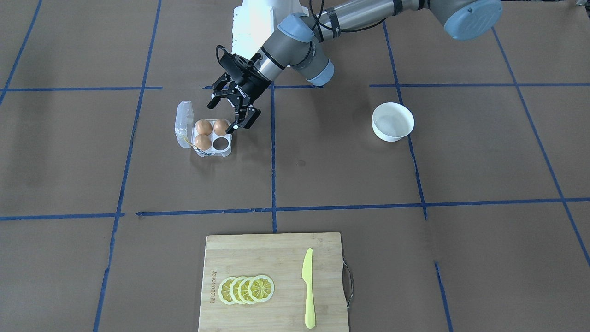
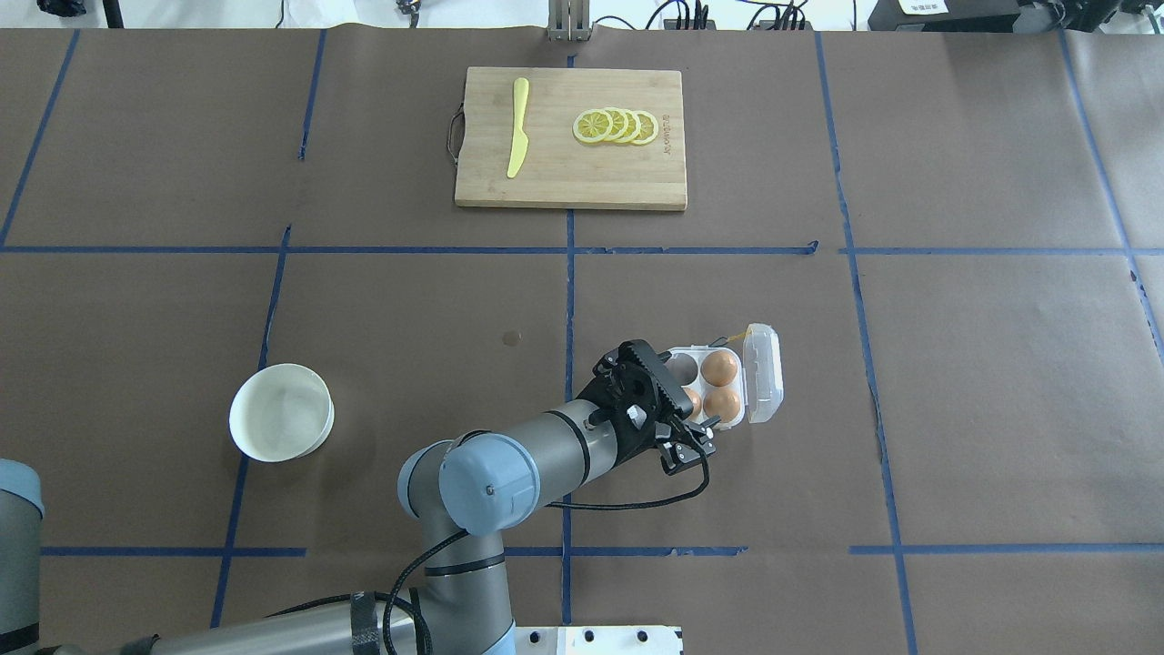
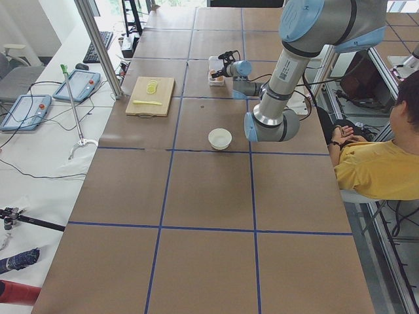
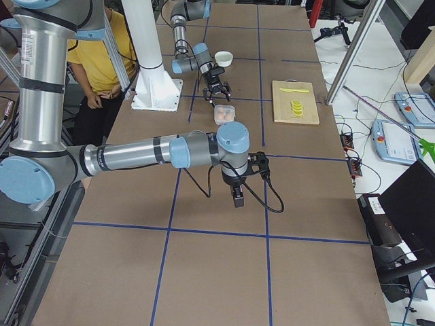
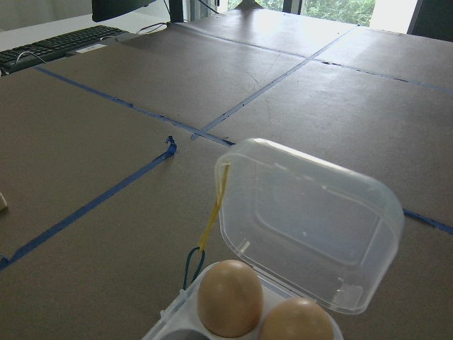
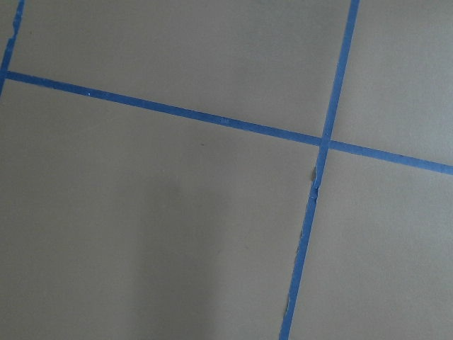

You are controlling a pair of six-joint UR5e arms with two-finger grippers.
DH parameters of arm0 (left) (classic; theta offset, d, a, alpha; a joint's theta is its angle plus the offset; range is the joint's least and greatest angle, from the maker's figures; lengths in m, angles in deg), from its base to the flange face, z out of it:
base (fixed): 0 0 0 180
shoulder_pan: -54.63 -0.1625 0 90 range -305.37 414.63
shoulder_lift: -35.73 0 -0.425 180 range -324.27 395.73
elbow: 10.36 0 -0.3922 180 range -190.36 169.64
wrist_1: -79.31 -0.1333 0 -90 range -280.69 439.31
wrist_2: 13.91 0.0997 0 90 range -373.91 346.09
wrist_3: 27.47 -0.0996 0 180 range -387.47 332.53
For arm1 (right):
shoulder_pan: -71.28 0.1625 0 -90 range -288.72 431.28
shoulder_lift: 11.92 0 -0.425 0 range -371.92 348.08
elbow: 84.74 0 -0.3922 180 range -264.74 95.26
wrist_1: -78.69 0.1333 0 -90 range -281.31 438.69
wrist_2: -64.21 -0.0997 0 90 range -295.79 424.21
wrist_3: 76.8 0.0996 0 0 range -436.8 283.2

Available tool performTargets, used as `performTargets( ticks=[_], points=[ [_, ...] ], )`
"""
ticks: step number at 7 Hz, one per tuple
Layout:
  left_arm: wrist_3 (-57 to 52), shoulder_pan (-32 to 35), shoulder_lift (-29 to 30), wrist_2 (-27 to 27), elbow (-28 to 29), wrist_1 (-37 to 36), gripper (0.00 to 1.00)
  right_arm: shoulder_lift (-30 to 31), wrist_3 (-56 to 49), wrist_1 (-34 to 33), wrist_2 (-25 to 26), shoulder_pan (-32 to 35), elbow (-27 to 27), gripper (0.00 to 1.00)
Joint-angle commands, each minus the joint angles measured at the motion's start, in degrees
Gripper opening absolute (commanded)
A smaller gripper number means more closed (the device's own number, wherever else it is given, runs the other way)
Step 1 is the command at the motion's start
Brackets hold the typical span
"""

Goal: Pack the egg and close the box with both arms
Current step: 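Lower the egg into an empty carton cup and open the left gripper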

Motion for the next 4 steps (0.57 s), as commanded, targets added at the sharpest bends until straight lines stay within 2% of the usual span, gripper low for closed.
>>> performTargets(
  ticks=[1,2,3,4],
  points=[
    [2.45,1.43,-0.20,-0.50,-0.84,0.00,1.00,0.06,0.07,-0.05,0.00,0.03,0.00,1.00],
    [5.25,2.84,-0.64,-2.25,-2.50,-0.18,1.00,0.06,0.07,-0.05,-0.09,-0.06,0.00,1.00],
    [5.72,5.81,-3.17,-7.05,-5.13,-1.66,1.00,-0.03,0.07,-0.05,-0.09,0.03,0.09,1.00],
    [5.11,10.28,-6.15,-14.76,-9.33,-7.24,1.00,-0.03,0.07,-0.05,-0.09,-0.06,0.09,1.00]
  ],
)
